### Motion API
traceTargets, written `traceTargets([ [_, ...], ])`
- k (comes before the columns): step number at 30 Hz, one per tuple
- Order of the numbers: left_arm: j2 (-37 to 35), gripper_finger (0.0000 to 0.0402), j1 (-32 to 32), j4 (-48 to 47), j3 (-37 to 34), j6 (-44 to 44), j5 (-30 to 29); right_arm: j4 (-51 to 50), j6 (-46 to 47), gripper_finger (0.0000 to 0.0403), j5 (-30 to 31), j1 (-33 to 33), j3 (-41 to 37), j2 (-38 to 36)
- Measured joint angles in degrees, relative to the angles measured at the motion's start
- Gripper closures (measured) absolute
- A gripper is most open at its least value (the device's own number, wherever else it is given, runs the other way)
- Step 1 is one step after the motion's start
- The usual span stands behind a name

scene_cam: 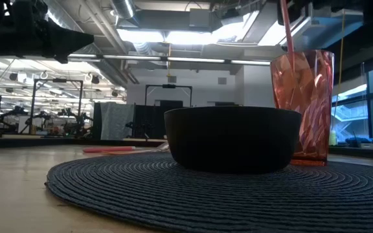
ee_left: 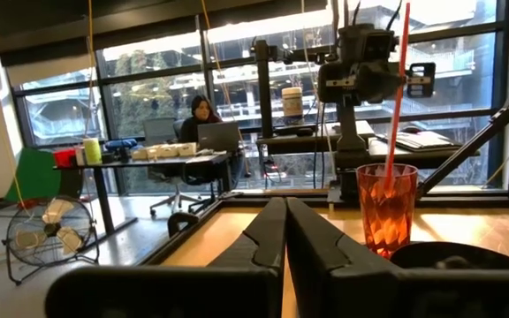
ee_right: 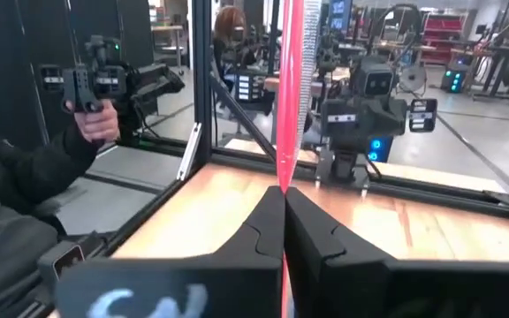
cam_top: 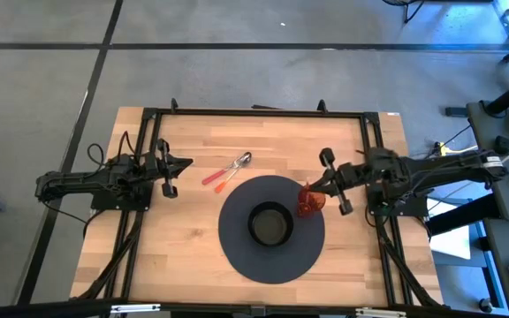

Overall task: Pick & Place Utensil
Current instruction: Put the sipping straw in the cup

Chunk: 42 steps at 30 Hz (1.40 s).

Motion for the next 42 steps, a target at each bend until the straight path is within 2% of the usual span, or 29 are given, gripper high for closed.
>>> traceTargets([
  [4, 0.0, 0.0395, 0.0, 0.0, 0.0, -0.1, 0.0, 0.5, -0.5, 0.0402, 0.7, 1.1, -1.0, 2.1],
  [11, 0.0, 0.0399, 0.0, 0.1, 0.0, -0.1, 0.0, 3.8, 2.5, 0.0402, 7.9, 2.3, -6.5, 2.6],
  [21, 0.0, 0.0395, 0.0, 0.2, 0.0, -0.1, 0.0, 12.1, 4.8, 0.0398, 10.7, 3.9, -13.1, 2.5],
  [38, 0.0, 0.0398, 0.0, 0.2, 0.0, 0.3, -0.1, 10.1, 5.5, 0.0395, 10.9, 3.9, -14.1, 2.6],
  [42, 0.0, 0.0399, 0.0, 0.2, 0.0, 0.3, -0.1, 9.3, 6.7, 0.0382, 10.8, 3.9, -14.1, 2.6],
])
